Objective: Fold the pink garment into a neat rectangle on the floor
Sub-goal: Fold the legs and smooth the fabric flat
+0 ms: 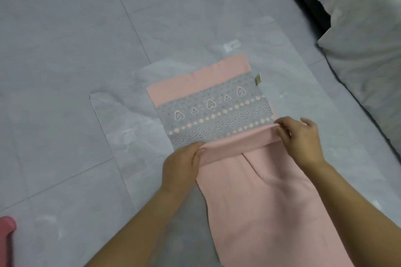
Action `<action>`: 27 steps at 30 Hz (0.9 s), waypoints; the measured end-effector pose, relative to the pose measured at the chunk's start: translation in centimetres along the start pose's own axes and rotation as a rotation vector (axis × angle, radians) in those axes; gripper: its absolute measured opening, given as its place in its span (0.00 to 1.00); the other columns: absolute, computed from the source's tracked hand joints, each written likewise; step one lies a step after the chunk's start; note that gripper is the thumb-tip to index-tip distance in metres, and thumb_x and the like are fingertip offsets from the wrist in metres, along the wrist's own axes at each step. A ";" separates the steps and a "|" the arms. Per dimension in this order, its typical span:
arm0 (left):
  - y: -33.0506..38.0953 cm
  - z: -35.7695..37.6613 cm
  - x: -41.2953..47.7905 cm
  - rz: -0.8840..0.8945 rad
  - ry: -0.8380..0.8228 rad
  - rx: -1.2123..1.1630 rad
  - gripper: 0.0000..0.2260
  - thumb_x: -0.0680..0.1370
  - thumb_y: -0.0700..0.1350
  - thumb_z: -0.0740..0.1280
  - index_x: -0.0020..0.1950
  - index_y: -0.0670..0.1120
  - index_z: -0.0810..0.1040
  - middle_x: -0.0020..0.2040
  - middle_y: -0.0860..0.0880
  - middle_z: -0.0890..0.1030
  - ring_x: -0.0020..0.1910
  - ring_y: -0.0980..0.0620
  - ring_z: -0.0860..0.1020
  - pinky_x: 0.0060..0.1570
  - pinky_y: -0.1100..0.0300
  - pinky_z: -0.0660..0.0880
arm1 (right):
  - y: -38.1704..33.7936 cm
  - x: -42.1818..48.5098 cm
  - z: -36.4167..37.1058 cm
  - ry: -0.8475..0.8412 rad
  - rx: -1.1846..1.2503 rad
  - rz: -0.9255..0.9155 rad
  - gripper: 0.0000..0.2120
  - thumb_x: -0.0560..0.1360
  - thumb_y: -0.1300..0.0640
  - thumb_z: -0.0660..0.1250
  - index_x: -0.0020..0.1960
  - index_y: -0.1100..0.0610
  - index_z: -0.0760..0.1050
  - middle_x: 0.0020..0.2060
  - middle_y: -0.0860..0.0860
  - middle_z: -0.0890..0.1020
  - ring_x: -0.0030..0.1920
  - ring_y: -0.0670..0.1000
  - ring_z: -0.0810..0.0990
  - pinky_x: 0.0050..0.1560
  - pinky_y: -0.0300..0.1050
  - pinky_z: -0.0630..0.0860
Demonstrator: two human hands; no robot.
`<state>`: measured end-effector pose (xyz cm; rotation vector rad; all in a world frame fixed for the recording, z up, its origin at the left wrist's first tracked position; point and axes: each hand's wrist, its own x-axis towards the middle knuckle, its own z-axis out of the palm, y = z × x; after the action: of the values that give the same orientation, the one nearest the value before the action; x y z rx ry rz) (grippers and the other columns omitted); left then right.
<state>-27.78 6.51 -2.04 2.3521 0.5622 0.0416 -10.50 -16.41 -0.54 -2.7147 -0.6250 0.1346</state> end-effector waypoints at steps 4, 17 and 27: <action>0.4 -2.4 4.5 -0.097 0.087 -0.037 0.10 0.79 0.46 0.61 0.56 0.50 0.79 0.47 0.51 0.83 0.45 0.49 0.79 0.41 0.60 0.71 | -3.2 4.9 0.3 0.062 0.067 0.054 0.06 0.77 0.60 0.62 0.50 0.59 0.77 0.44 0.53 0.83 0.45 0.55 0.80 0.72 0.53 0.52; -2.4 2.2 4.1 0.064 -0.380 0.468 0.27 0.79 0.55 0.54 0.76 0.52 0.49 0.78 0.46 0.46 0.76 0.44 0.45 0.72 0.44 0.46 | -2.7 2.5 5.4 -0.521 -0.171 0.111 0.30 0.76 0.35 0.49 0.75 0.40 0.45 0.77 0.50 0.43 0.76 0.53 0.44 0.72 0.61 0.39; 0.8 6.9 -8.9 -0.350 -0.167 -0.143 0.28 0.77 0.45 0.63 0.75 0.52 0.56 0.76 0.43 0.46 0.75 0.46 0.50 0.70 0.61 0.47 | 3.0 -7.7 3.9 -0.309 -0.046 0.490 0.37 0.73 0.40 0.63 0.75 0.43 0.48 0.63 0.58 0.66 0.60 0.58 0.70 0.63 0.58 0.60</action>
<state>-34.27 -2.07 -5.59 2.0660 0.8492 -0.2634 -16.83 -21.10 -5.16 -2.8600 -0.0222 0.6758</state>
